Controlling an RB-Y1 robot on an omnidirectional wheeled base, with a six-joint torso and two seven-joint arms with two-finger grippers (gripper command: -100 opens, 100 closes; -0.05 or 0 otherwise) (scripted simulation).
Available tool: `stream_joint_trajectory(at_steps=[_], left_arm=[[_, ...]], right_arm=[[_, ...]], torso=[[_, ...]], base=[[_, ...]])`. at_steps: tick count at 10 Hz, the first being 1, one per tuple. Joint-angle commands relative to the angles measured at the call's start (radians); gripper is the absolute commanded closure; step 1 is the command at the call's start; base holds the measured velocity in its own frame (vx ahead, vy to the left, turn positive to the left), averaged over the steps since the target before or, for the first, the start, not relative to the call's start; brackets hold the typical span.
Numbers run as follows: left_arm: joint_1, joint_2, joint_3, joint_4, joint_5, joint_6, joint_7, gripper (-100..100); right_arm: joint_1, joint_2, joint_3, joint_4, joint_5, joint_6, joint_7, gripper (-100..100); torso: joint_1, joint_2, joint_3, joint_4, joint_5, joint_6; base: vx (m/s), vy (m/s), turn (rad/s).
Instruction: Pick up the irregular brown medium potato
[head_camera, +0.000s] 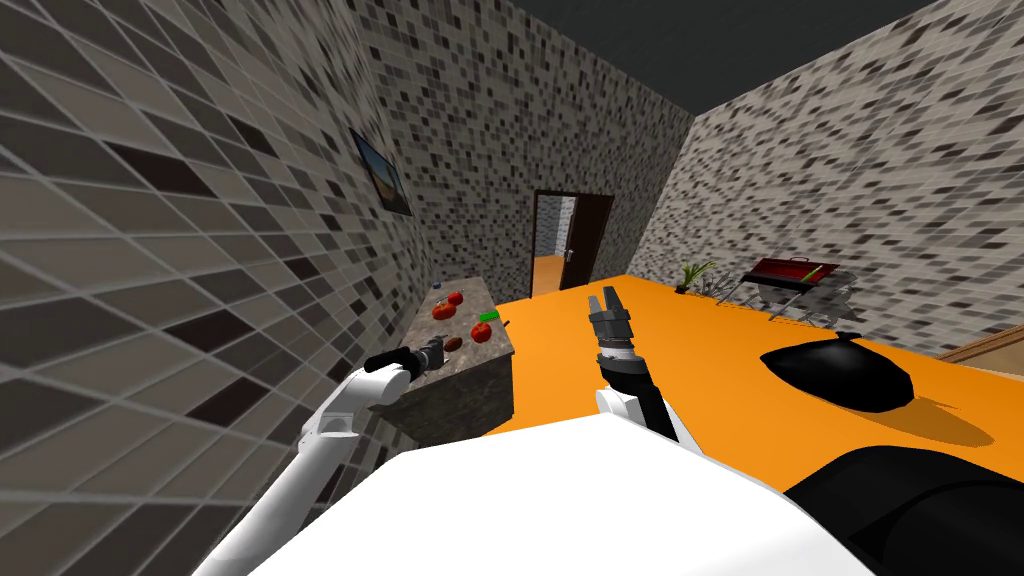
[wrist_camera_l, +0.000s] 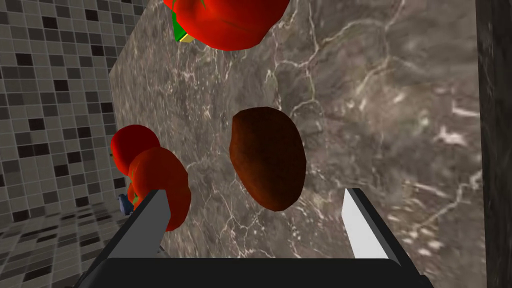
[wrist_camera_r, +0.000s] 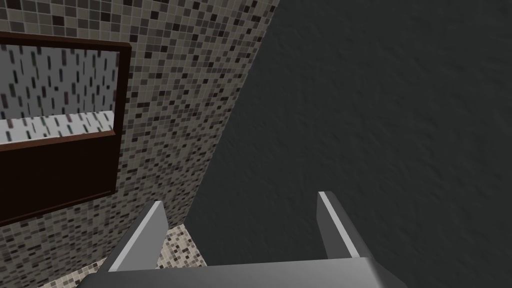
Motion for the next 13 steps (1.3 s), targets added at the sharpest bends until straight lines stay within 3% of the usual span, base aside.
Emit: stream_joint_trajectory(at_steps=[1,5,6,7,8,12,13], left_arm=[[-0.026,0.016,-0.011,0.028,0.041,0.047,0.007,-100],[-0.060,0.042,-0.029,0.069,0.103,0.122,0.020,-100],[-0.055,0.040,-0.026,0.064,0.097,0.110,0.016,-100],[-0.056,0.041,-0.026,0.065,0.099,0.113,0.017,0],[-0.066,0.035,-0.021,0.102,0.097,0.096,0.010,-100],[-0.092,0.024,-0.011,0.188,0.092,0.057,-0.006,-100],[-0.087,0.027,-0.011,0.172,0.095,0.066,-0.003,-100]], right_arm=[[0.000,0.000,0.000,0.000,0.000,0.000,0.000,0],[0.000,0.000,0.000,0.000,0.000,0.000,0.000,0],[0.000,0.000,0.000,0.000,0.000,0.000,0.000,0],[0.000,0.000,0.000,0.000,0.000,0.000,0.000,0],[0.000,0.000,0.000,0.000,0.000,0.000,0.000,0],[0.000,0.000,0.000,0.000,0.000,0.000,0.000,0],[0.000,0.000,0.000,0.000,0.000,0.000,0.000,0]], torso=[[0.000,0.000,0.000,0.000,0.000,0.000],[0.001,-0.002,-0.001,-0.001,0.000,0.000],[0.001,-0.002,-0.001,-0.001,0.000,0.000],[0.000,0.002,0.001,0.000,0.000,0.000],[0.000,0.004,0.002,0.001,0.000,0.000],[-0.001,0.006,0.003,0.001,0.000,0.000],[-0.001,0.006,0.003,0.001,0.000,0.000]], base=[[0.073,0.013,0.009],[0.091,0.016,0.001],[0.010,-0.002,0.010],[0.000,0.000,0.000],[-0.021,-0.002,-0.118],[-0.024,-0.006,-0.115],[-0.012,-0.001,-0.024]])
